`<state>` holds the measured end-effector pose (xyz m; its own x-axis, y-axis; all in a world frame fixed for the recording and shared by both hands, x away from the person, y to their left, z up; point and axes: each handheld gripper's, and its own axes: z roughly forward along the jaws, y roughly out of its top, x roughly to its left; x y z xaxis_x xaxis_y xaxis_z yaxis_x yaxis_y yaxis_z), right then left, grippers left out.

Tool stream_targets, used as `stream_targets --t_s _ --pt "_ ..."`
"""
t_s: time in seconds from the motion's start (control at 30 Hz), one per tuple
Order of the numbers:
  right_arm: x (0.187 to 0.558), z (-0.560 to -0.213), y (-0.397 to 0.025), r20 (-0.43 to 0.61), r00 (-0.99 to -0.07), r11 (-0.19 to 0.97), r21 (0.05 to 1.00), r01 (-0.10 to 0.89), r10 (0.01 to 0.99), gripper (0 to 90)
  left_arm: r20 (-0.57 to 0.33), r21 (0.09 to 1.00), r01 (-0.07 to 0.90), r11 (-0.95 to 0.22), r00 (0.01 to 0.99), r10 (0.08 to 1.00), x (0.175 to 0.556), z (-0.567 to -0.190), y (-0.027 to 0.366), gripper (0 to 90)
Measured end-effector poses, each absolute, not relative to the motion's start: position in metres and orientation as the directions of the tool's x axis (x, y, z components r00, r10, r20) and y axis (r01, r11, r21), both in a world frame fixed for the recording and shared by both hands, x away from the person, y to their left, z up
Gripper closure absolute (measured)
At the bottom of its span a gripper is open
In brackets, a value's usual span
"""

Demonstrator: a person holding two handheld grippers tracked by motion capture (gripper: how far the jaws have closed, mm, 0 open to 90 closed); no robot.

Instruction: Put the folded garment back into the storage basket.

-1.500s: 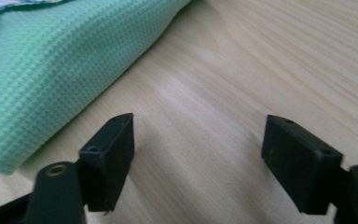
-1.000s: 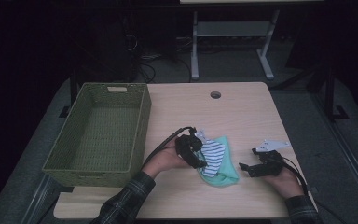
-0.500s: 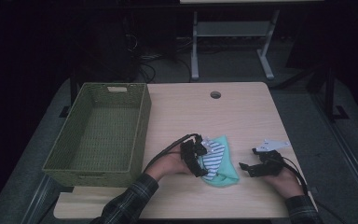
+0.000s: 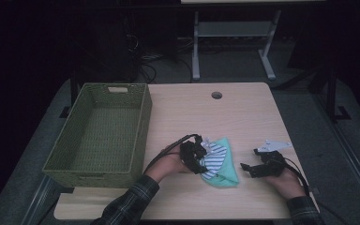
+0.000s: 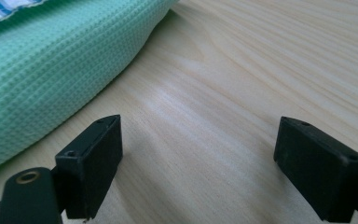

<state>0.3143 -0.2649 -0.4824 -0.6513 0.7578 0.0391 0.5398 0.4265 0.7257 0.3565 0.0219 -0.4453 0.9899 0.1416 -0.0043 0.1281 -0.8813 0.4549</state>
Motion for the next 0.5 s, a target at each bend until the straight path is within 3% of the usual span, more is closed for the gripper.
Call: stream_targets --t_s 0.07,0.1,0.2,0.5 --pt "0.3143 -0.4824 -0.2649 0.039 -0.650 0.426 0.726 0.540 0.759 14.9 -0.008 0.456 0.125 -0.881 0.991 0.136 0.3564 -0.4446 0.0223 58.9" --pt "0.3144 -0.4824 -0.2648 0.039 -0.649 0.425 0.726 0.541 0.759 14.9 -0.014 0.457 0.124 -0.881 0.991 0.132 0.3565 -0.4443 0.0222 67.2" --pt "0.3144 -0.4824 -0.2648 0.039 -0.649 0.425 0.726 0.541 0.759 15.0 -0.029 0.454 0.135 -0.881 0.990 0.138 0.3570 -0.4439 0.0222 73.2" --pt "0.3144 -0.4823 -0.2648 0.040 -0.649 0.425 0.726 0.541 0.760 14.9 -0.081 0.463 0.200 -0.864 0.980 0.183 0.3615 -0.4416 0.0259 75.8"
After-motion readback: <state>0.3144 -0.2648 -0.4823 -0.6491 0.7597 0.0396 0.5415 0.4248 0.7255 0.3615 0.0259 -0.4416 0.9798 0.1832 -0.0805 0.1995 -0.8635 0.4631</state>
